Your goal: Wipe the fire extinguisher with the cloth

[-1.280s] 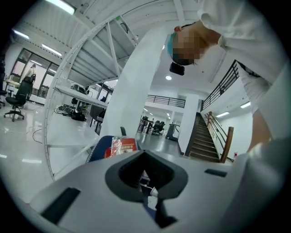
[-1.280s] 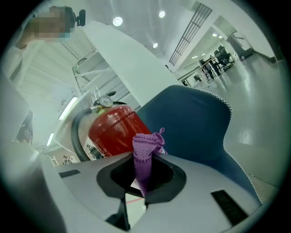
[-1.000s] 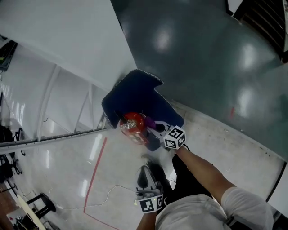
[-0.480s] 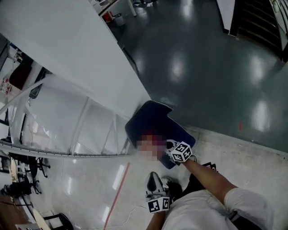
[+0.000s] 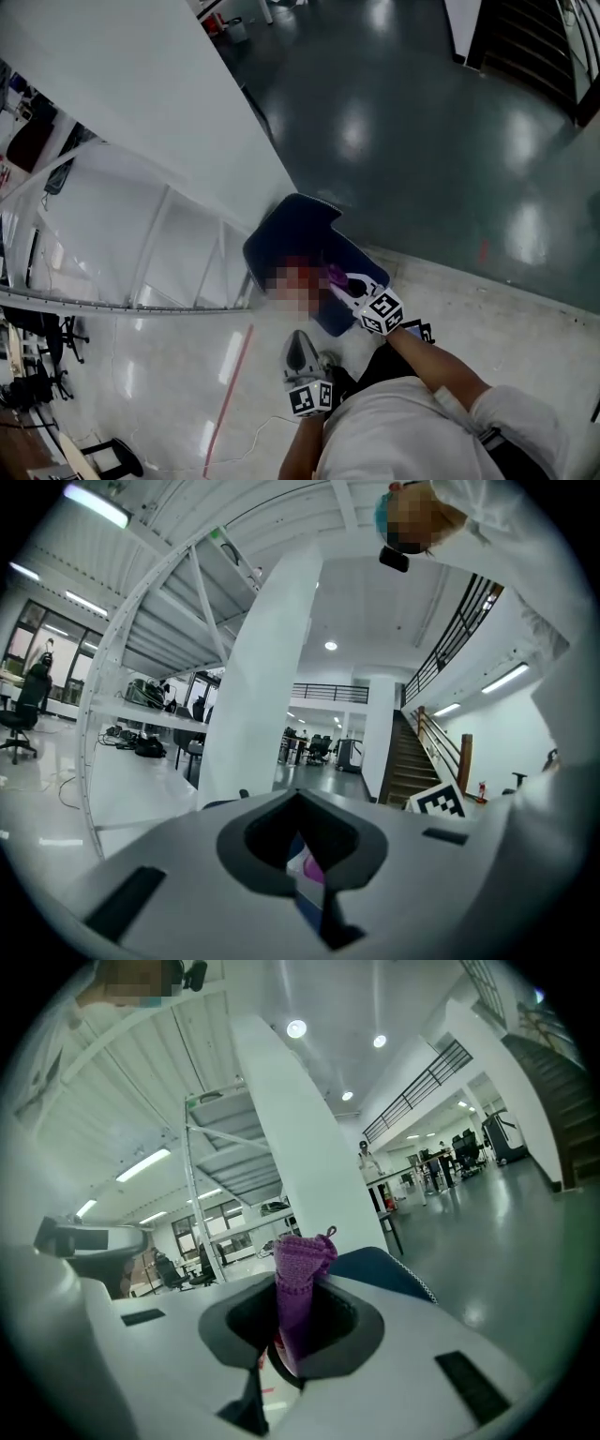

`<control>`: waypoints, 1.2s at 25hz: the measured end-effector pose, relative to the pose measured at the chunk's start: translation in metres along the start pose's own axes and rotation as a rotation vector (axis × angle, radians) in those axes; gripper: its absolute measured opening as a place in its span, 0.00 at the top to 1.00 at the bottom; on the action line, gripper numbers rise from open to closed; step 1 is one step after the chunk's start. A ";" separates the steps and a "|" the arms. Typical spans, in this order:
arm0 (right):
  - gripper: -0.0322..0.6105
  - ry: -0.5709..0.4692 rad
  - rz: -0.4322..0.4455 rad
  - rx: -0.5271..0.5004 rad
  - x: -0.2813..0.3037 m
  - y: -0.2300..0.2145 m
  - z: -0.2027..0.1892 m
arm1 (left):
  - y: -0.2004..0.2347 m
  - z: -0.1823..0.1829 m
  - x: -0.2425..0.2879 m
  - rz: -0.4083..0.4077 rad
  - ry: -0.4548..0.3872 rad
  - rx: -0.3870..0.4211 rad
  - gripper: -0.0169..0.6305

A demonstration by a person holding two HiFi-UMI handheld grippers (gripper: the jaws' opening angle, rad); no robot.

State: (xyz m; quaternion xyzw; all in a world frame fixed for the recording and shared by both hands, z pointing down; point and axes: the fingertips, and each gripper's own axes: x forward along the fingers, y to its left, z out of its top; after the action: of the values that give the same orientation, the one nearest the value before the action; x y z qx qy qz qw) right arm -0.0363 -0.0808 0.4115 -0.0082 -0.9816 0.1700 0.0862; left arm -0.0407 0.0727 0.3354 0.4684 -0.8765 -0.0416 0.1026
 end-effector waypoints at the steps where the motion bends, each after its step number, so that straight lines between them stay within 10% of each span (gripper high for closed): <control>1: 0.86 0.002 -0.024 0.007 -0.002 -0.002 -0.005 | 0.004 -0.002 0.002 -0.028 0.002 0.001 0.97; 14: 0.86 -0.086 -0.486 0.168 -0.037 0.037 -0.061 | 0.062 -0.013 0.019 -0.409 0.140 0.018 0.97; 30: 0.86 -0.065 -0.564 0.312 0.007 -0.031 -0.254 | 0.051 -0.114 0.032 -0.465 0.118 0.025 0.97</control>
State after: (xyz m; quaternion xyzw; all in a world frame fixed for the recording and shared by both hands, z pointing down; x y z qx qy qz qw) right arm 0.0013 -0.0254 0.6587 0.2831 -0.9095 0.2879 0.0987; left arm -0.0740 0.0770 0.4600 0.6603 -0.7382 -0.0259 0.1358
